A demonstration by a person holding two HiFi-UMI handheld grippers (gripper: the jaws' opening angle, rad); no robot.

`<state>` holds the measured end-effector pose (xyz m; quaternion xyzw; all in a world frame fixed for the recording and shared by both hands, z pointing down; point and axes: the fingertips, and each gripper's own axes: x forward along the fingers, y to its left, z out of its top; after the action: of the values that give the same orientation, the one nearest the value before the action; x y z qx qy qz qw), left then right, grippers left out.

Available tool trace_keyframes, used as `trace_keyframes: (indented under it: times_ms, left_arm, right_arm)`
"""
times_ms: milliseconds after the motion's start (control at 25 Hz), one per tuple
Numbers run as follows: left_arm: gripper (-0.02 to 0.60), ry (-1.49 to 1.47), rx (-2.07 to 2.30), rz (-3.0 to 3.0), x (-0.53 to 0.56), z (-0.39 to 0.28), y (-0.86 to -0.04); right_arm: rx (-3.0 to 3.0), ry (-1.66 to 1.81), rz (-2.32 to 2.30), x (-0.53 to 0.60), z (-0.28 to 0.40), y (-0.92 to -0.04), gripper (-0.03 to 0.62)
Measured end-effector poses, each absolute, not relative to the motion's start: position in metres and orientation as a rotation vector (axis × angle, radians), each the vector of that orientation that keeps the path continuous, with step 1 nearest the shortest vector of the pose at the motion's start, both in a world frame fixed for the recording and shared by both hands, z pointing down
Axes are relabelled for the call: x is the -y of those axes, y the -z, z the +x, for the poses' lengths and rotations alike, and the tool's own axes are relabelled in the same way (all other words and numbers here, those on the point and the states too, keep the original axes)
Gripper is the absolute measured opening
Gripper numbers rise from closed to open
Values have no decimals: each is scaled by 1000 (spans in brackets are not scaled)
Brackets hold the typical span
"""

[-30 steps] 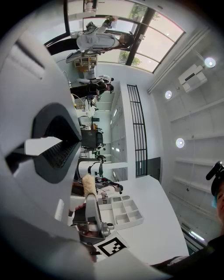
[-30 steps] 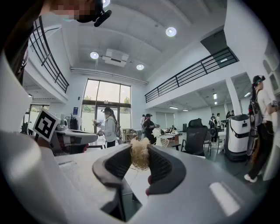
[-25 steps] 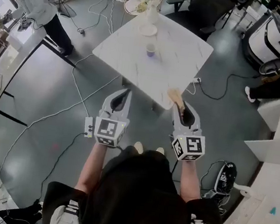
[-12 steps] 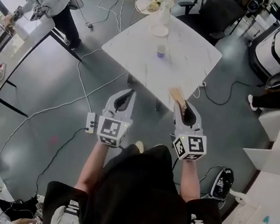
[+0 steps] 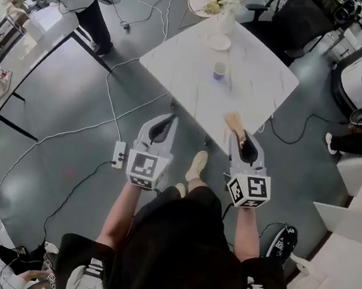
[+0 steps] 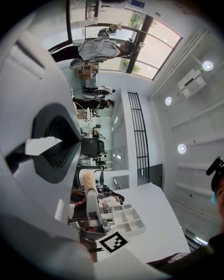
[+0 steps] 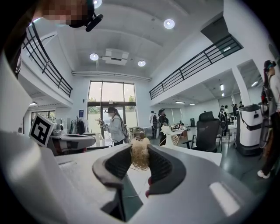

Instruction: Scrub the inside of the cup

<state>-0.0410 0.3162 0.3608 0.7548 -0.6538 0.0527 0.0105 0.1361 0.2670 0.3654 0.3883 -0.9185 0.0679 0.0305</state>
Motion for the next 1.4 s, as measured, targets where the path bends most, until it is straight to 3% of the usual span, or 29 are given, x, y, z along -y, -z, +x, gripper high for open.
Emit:
trace_keyframes:
  times_ms: [800, 1400]
  left_arm:
    - [6, -211, 1983, 2345, -105, -70, -378]
    - [6, -274, 1825, 2360, -34, -70, -415]
  right_arm:
    - [2814, -313, 1187, -58, 98, -388, 109]
    - [2737, -410, 1218, -2, 92, -418, 109]
